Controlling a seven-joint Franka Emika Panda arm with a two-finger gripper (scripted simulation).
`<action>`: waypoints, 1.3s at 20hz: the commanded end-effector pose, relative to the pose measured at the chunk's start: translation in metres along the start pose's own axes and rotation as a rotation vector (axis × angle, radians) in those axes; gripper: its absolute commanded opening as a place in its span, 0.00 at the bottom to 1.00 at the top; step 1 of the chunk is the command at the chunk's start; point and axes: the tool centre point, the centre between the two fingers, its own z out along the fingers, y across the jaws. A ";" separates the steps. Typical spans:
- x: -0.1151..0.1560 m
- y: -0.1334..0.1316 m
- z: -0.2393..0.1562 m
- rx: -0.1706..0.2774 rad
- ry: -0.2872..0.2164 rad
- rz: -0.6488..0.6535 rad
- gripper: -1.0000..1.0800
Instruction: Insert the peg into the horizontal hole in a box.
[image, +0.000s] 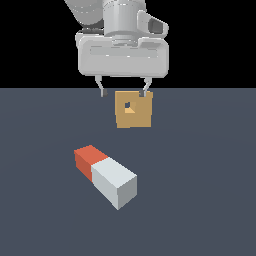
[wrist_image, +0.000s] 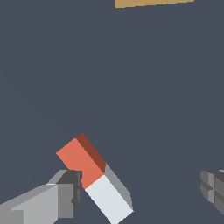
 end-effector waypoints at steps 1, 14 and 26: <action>0.000 0.000 0.000 0.000 0.000 0.000 0.96; -0.014 -0.008 0.014 -0.003 -0.001 -0.089 0.96; -0.052 -0.023 0.050 -0.012 -0.004 -0.309 0.96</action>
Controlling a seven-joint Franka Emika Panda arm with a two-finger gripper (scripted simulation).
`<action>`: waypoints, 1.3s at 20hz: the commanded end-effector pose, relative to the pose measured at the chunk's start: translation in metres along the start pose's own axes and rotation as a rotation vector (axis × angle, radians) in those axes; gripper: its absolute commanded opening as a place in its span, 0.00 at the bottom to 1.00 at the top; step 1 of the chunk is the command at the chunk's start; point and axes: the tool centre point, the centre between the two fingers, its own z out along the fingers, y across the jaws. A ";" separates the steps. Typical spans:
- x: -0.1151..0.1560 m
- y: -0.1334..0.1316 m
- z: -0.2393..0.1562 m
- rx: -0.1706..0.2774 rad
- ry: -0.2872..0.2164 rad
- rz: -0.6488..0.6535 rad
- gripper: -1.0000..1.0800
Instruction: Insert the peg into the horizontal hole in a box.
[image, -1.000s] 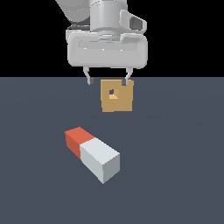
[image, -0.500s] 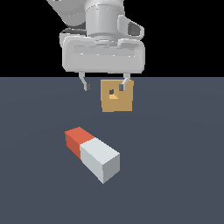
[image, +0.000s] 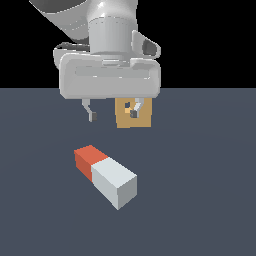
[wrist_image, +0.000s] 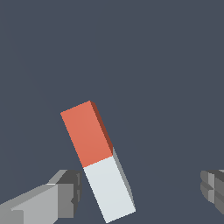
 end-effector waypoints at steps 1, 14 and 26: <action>-0.008 -0.005 0.008 -0.002 -0.001 -0.051 0.96; -0.051 -0.020 0.048 -0.012 -0.003 -0.296 0.96; -0.070 -0.022 0.065 -0.015 -0.005 -0.395 0.96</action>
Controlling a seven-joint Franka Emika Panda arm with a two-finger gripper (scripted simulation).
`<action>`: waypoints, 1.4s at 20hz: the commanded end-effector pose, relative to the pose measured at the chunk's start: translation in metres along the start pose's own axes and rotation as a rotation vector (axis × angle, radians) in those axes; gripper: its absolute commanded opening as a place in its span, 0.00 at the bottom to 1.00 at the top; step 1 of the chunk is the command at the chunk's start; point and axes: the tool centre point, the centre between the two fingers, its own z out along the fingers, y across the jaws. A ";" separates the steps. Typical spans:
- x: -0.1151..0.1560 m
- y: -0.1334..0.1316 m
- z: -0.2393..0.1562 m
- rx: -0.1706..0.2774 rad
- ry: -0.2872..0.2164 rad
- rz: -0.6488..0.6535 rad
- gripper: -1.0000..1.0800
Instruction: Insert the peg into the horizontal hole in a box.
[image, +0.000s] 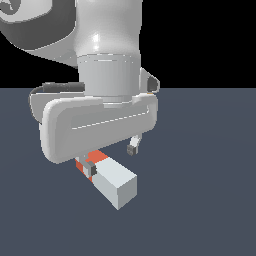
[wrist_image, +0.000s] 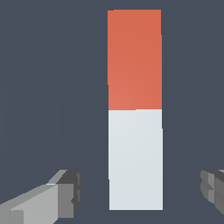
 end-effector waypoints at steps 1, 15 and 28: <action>-0.001 0.000 0.001 -0.001 0.000 -0.009 0.96; -0.001 -0.001 0.041 0.000 0.000 -0.008 0.96; -0.002 0.000 0.051 0.000 0.000 -0.009 0.00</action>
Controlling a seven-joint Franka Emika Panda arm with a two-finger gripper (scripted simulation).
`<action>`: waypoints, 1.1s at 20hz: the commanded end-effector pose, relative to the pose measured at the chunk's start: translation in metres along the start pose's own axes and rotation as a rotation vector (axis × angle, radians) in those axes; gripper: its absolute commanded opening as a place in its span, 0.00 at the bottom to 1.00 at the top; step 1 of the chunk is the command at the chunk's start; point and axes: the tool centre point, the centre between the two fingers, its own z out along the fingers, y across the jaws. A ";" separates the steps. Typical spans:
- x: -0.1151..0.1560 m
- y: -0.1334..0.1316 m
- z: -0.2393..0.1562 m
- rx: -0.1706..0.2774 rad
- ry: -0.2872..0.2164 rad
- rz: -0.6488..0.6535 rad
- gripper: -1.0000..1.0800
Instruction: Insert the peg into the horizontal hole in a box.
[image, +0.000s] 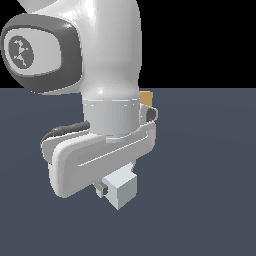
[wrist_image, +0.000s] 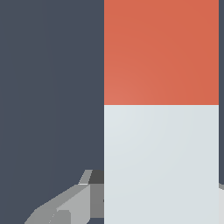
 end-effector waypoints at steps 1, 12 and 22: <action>-0.001 0.000 0.000 0.000 -0.001 0.000 0.00; 0.009 0.007 -0.003 0.000 0.000 0.026 0.00; 0.045 0.037 -0.016 0.000 0.000 0.131 0.00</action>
